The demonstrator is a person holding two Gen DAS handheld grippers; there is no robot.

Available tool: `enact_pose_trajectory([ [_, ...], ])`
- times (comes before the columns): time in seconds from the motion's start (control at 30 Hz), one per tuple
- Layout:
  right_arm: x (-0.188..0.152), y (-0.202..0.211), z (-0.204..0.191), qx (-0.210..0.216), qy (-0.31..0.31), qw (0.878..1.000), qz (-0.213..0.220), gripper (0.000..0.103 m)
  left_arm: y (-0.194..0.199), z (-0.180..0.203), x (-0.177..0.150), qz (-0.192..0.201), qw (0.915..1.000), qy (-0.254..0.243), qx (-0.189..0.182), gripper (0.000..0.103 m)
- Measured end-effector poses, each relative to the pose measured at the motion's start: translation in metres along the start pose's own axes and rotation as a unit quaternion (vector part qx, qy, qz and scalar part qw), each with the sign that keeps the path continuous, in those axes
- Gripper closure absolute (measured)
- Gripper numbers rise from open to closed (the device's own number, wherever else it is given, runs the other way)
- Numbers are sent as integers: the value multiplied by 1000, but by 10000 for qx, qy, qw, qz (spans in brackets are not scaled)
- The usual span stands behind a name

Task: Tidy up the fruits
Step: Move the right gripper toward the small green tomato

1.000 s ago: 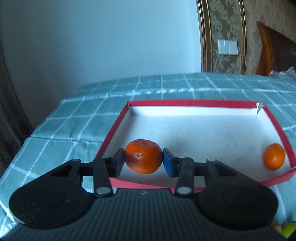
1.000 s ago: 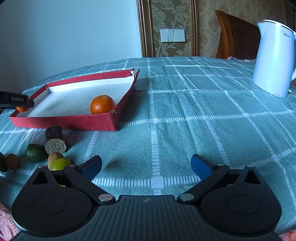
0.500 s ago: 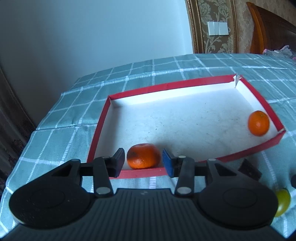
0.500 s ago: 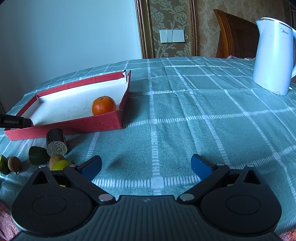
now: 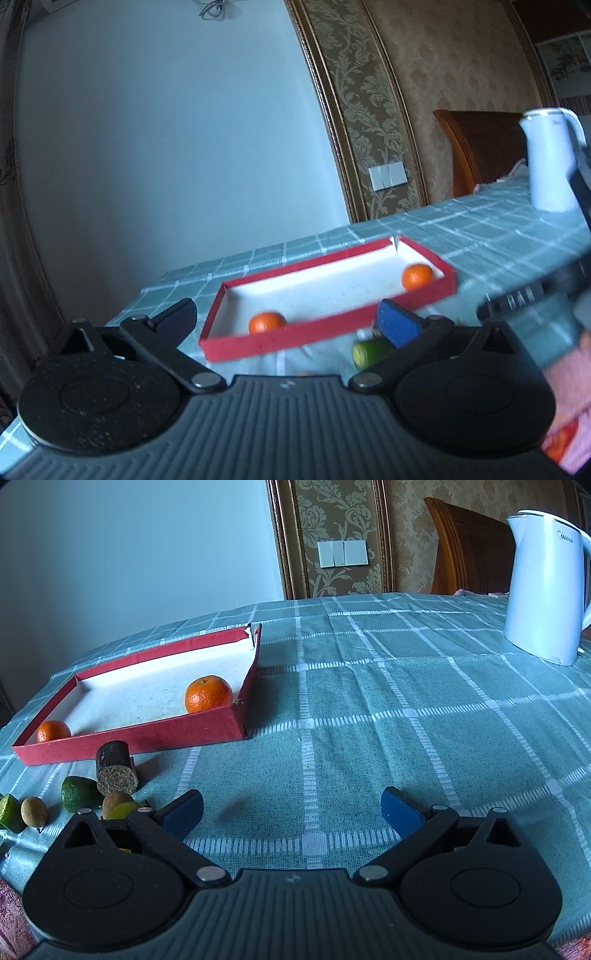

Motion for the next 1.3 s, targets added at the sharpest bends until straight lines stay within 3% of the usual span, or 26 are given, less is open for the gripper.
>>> enact_pose_trajectory([
  [0.17, 0, 0, 0, 9, -9, 10000, 5, 0, -4, -4, -29, -454, 9981, 411, 4, 0],
  [0.3, 0, 0, 0, 22, -26, 10000, 12, 0, -9, -10, -41, -552, 9964, 628, 109, 0],
  [0.43, -1, 3, 3, 111, -126, 9998, 83, 0, -7, -18, -43, -466, 9957, 793, 79, 0],
  [0.8, -4, 24, 5, 503, -134, 9957, 772, 0, -19, -34, -48, -971, 9866, 1309, 60, 0],
  [1.0, -3, 24, 4, 526, -66, 9955, 786, 0, -23, -31, -48, -1116, 9862, 1210, 184, 0],
  [1.17, -3, 22, 5, 548, -95, 9959, 711, 0, -20, -40, -51, -1035, 9814, 1592, 292, 0],
  [1.3, -3, 21, 8, 575, -190, 9956, 714, 0, -26, -45, -50, -1267, 9755, 1773, 304, 0],
])
Point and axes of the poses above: each gripper's, at about its wrist camera, not at the fingertips, and y roughly against the way its jaws point, z to its right, x to its top, the point moved 1 cm from there along -y, roughly the way its jaws point, and after that the axes turned 3 degrees about y, right-handed, at the moved point
